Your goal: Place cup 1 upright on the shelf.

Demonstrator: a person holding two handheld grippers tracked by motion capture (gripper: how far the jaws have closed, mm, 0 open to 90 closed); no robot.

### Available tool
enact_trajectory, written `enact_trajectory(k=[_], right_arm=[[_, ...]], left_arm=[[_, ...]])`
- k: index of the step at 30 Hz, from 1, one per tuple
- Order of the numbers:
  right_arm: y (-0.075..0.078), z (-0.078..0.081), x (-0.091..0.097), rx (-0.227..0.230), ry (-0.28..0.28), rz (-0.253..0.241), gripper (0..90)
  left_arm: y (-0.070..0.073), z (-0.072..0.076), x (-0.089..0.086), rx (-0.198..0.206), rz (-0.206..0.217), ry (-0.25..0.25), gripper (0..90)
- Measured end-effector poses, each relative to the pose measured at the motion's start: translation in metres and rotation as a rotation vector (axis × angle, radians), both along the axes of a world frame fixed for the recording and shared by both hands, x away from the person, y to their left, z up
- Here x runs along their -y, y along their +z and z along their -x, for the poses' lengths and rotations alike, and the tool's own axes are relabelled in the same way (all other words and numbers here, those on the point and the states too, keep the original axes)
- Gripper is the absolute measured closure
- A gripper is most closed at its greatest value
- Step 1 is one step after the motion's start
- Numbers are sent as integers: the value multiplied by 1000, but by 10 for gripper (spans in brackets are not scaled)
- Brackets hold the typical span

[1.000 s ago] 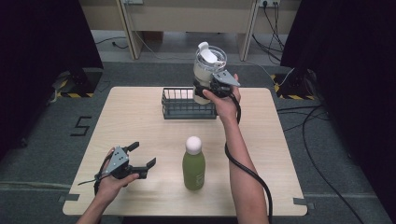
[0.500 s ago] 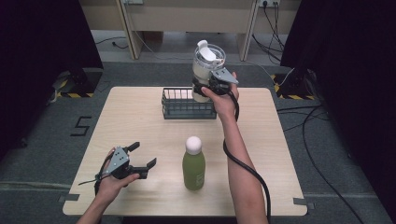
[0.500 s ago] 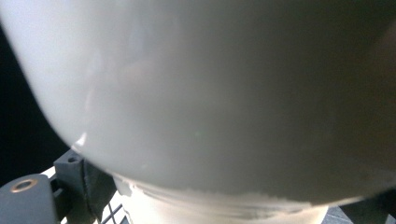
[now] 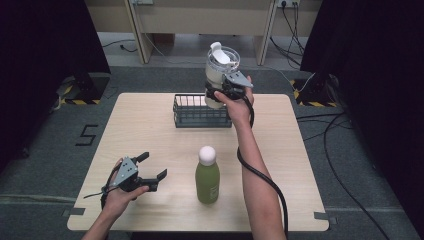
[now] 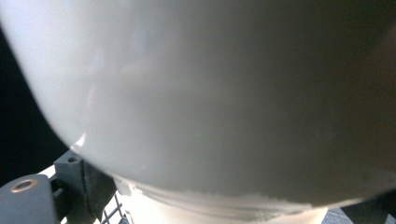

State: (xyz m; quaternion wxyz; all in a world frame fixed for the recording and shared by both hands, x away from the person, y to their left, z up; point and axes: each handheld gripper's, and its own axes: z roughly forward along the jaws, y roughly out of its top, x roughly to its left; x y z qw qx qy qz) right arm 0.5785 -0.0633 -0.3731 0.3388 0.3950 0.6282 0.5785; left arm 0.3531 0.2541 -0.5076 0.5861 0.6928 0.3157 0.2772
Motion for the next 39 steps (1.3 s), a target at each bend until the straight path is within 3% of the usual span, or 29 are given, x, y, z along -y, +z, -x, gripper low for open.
enact_trajectory(k=[39], right_arm=[[-15, -22, 4, -52, -43, 15, 97]], left_arm=[[0, 0, 0, -2, 0, -1, 55]])
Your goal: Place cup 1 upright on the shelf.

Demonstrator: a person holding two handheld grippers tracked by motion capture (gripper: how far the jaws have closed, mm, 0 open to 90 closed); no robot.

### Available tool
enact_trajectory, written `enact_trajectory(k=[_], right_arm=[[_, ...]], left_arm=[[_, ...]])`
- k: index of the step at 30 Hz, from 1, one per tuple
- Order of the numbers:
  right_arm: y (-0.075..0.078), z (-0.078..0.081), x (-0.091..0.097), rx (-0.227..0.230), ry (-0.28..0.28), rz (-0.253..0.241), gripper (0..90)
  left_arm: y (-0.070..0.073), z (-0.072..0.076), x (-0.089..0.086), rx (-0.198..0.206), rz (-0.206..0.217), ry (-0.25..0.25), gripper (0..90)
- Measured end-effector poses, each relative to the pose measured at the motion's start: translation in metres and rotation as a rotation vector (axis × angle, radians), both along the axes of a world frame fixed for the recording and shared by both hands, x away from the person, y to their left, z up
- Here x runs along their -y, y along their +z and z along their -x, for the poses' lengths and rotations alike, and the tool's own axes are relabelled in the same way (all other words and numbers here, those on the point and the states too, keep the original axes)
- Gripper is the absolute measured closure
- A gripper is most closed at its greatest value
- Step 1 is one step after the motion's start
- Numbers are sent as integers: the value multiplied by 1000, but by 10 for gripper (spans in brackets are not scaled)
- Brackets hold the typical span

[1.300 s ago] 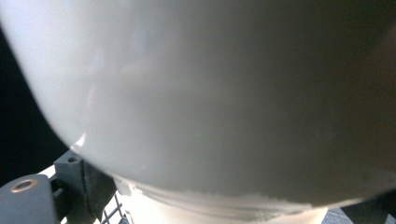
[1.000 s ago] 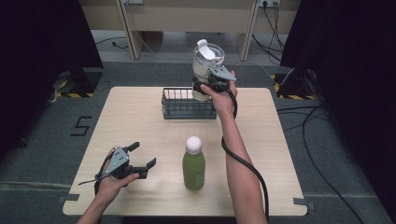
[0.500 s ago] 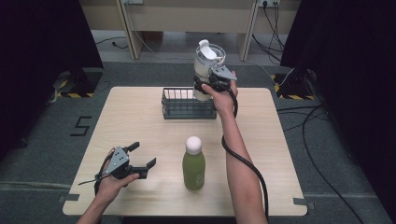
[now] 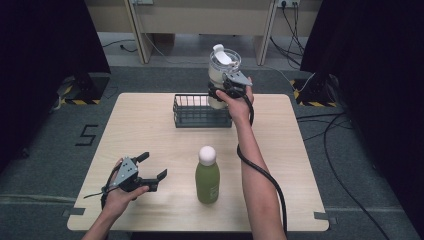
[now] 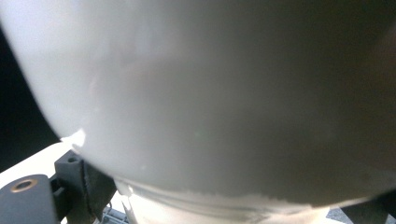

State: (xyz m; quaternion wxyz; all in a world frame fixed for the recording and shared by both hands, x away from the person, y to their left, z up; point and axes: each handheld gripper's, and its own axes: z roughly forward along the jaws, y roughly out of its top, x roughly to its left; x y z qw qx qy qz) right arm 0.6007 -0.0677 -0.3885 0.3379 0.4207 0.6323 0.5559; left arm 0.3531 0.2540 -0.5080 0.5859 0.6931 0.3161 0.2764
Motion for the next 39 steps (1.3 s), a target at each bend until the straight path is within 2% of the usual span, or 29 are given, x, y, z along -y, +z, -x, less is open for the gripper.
enact_trajectory(k=[14, 25, 39], right_arm=[[-9, -4, 1, -24, -11, 8, 97], [-21, -8, 0, -47, -18, 41, 96], [-37, -13, -1, -88, -30, 47, 96]], left_arm=[[0, 0, -1, 1, -1, 3, 55], [0, 0, -1, 2, 1, 3, 55], [0, 0, -1, 1, 1, 4, 55]])
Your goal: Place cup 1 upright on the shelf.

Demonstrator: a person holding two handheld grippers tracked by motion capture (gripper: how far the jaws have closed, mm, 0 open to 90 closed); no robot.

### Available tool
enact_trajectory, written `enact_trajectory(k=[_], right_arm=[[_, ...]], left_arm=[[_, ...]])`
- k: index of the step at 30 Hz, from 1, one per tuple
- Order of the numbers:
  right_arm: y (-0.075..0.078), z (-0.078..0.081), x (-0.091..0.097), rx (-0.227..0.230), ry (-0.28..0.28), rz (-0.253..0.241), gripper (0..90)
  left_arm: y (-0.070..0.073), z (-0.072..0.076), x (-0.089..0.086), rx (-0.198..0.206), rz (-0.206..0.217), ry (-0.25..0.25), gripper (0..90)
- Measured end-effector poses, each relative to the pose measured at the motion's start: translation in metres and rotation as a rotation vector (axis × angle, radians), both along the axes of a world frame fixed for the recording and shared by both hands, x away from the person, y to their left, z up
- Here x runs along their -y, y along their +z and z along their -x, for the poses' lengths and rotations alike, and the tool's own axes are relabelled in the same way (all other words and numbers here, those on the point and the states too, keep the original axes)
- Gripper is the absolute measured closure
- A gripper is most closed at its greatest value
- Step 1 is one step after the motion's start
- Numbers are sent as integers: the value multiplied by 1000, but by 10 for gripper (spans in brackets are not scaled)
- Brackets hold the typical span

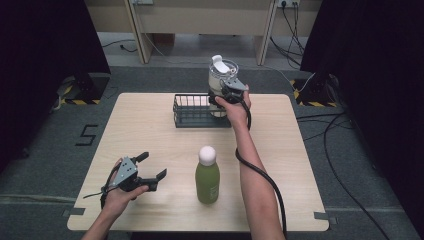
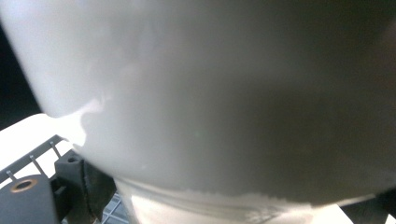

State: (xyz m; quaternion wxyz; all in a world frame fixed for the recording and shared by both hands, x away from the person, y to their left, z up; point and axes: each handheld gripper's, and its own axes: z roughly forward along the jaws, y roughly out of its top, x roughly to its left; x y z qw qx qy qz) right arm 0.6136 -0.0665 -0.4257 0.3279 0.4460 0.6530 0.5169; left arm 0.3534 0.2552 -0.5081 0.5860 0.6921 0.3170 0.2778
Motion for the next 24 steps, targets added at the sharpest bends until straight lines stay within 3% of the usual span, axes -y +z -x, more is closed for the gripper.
enact_trajectory(k=[24], right_arm=[[-8, 0, -3, 10, -1, 0, 92]], left_arm=[[0, 1, 0, 3, -7, -3, 55]])
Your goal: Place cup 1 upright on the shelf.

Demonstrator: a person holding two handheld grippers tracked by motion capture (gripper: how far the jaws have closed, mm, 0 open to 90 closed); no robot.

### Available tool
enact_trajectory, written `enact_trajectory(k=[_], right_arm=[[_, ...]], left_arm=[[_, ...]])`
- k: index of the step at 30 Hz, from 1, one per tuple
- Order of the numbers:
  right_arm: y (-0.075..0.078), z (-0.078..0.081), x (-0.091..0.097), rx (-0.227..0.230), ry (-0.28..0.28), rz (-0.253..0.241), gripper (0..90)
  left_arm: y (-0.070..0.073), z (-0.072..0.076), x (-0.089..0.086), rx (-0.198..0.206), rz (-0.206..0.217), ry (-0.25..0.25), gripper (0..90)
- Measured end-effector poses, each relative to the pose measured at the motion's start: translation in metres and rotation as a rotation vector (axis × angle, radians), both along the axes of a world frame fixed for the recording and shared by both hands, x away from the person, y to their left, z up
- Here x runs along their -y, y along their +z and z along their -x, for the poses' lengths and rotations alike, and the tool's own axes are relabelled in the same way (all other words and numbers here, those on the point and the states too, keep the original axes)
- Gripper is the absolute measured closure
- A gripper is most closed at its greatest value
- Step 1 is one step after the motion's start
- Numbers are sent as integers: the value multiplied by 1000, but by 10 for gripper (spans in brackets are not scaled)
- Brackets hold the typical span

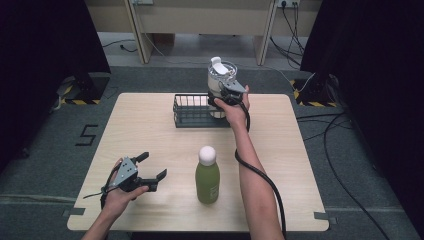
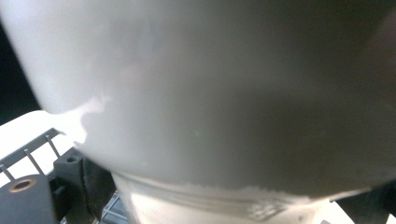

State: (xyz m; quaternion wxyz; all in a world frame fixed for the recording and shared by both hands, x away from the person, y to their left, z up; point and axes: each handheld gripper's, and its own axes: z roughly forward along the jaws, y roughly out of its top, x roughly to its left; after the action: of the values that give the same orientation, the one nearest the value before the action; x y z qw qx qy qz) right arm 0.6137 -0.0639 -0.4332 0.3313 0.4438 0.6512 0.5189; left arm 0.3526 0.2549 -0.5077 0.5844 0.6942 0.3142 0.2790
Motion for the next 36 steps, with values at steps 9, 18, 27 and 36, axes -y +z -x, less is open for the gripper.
enact_trajectory(k=[9, 18, 27, 36], right_arm=[[-3, 2, -5, -9, 16, 7, 69], [-1, 4, -4, 7, -2, 23, 43], [3, 11, -2, 17, -5, 30, 39], [2, 19, 2, 16, 2, 44, 37]], left_arm=[[0, 0, 0, 2, -4, 0, 54], [0, 0, 0, 4, -6, -2, 54], [1, 1, 1, 6, -6, -2, 54], [1, 1, 1, 8, -8, -2, 53]])
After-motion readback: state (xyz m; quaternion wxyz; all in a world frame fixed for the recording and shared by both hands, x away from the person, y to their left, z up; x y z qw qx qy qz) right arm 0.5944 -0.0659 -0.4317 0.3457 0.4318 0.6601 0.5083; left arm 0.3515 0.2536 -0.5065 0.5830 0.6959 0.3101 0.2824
